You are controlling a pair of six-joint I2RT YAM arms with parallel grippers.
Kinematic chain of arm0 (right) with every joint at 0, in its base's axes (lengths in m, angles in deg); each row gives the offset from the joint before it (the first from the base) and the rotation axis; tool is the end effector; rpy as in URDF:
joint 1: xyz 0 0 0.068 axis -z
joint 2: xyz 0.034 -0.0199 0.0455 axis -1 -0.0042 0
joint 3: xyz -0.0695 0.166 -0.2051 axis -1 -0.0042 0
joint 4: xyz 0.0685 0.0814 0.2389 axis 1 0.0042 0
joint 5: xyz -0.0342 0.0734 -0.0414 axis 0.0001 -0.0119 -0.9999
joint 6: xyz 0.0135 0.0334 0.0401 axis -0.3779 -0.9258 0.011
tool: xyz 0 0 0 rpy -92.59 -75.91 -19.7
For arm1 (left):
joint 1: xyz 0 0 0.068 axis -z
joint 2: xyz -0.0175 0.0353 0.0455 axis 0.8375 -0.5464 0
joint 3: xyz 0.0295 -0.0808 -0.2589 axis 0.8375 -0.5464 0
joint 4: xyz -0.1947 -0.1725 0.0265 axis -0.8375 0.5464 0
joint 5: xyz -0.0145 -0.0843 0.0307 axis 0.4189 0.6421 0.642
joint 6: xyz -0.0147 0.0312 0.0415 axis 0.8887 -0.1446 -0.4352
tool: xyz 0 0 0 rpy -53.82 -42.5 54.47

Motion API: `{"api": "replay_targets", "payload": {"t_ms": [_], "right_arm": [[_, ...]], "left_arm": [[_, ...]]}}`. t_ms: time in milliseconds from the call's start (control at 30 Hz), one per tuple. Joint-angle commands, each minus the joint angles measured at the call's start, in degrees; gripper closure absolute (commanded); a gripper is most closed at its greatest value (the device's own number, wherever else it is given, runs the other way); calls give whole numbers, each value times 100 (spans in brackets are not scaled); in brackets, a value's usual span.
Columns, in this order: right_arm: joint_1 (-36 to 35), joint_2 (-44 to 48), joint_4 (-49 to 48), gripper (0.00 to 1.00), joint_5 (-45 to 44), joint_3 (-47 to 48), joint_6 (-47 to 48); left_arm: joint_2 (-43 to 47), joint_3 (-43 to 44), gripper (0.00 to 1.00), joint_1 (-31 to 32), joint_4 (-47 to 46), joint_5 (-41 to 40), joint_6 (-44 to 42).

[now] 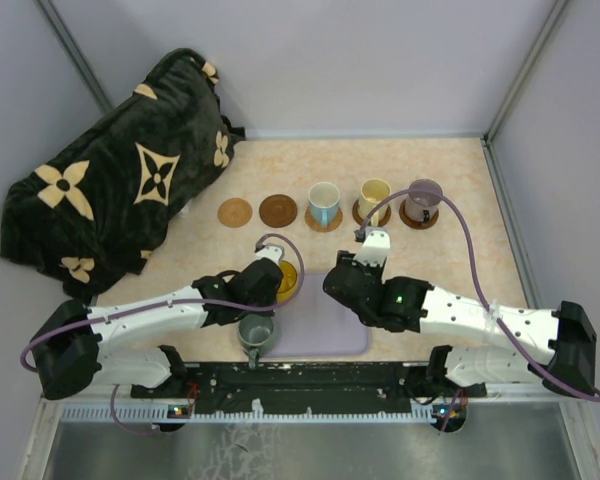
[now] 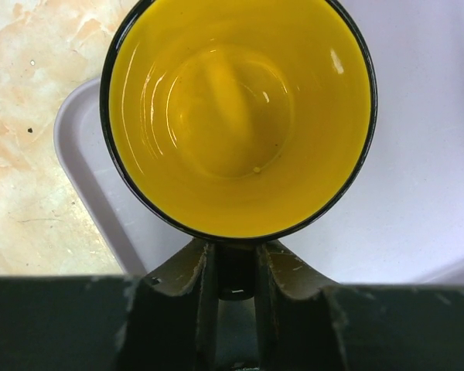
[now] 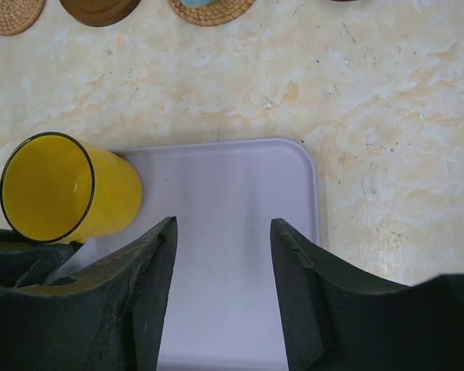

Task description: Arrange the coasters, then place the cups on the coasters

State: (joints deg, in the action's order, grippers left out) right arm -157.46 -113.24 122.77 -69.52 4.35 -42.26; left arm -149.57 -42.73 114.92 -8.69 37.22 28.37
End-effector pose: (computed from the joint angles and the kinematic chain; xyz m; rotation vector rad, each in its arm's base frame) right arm 0.1042 0.1858 0.2703 0.1200 2.1337 0.2321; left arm 0.1347 -0.1949 0.1967 0.4390 2.4246 -0.2891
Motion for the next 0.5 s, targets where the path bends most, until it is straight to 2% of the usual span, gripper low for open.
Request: {"api": "replay_targets", "payload": {"t_ms": [0,233,467], "right_arm": [[37,76,-278,48,-167,58,-67],[41,72,-239,47,-217,-32,-67],[67,6,95,47,-493,-195,-339]], "left_arm": [[72,73,100,14,-119,-204,36],[345,256,100,14,-169,-979,110],[420,404,100,14,-755,-1830,-78]]}}
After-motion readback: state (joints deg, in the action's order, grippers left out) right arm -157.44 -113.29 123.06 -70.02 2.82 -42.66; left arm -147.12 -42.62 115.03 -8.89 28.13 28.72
